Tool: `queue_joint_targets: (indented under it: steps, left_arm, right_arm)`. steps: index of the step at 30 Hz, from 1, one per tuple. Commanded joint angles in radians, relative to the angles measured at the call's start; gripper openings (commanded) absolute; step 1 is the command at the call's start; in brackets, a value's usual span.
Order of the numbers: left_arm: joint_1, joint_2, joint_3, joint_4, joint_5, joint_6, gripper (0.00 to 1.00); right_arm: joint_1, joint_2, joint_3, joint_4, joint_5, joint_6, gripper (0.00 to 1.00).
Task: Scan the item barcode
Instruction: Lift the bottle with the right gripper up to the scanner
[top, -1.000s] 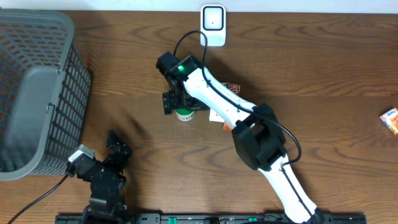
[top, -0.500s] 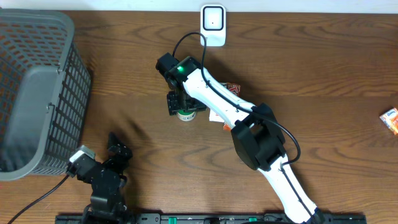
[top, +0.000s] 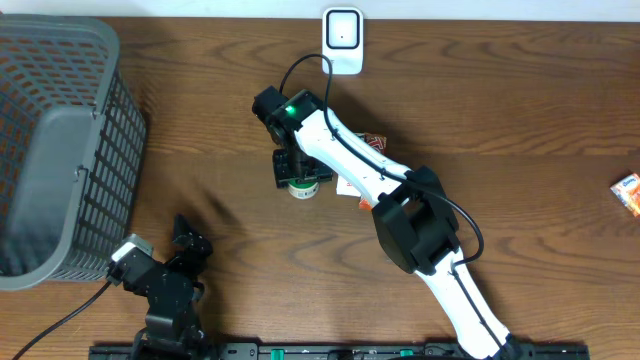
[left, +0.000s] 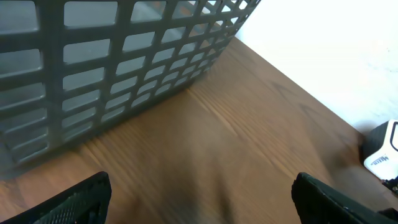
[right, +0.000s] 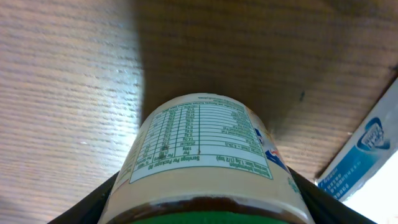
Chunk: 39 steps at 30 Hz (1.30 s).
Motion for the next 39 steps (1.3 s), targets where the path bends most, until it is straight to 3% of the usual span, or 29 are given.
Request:
queue_joint_targets:
  steps: [1,8,15,20,25,39]
  left_arm:
    - [0.003,-0.006,-0.013,-0.032,-0.012,0.0,0.93]
    - [0.002,-0.006,-0.013,-0.032,-0.012,0.0,0.94]
    - [0.002,-0.006,-0.013,-0.032,-0.012,0.0,0.93]
    - [0.002,-0.006,-0.013,-0.032,-0.012,0.0,0.93]
    - [0.002,-0.006,-0.013,-0.032,-0.012,0.0,0.93]
    - [0.002,-0.006,-0.013,-0.032,-0.012,0.0,0.93]
  right_arm:
    - [-0.005,0.013,0.014,-0.032,-0.034,0.001,0.59]
    - [-0.044,0.01,0.03,-0.102,-0.224,-0.085,0.53]
    - [-0.097,0.01,0.114,-0.272,-0.272,-0.122,0.52]
    - [-0.128,0.01,0.183,-0.396,-0.422,-0.252,0.52]
    - [-0.14,0.006,0.186,-0.398,-0.538,-0.297,0.53]
    - [-0.148,0.006,0.186,-0.398,-0.547,-0.297,0.52]
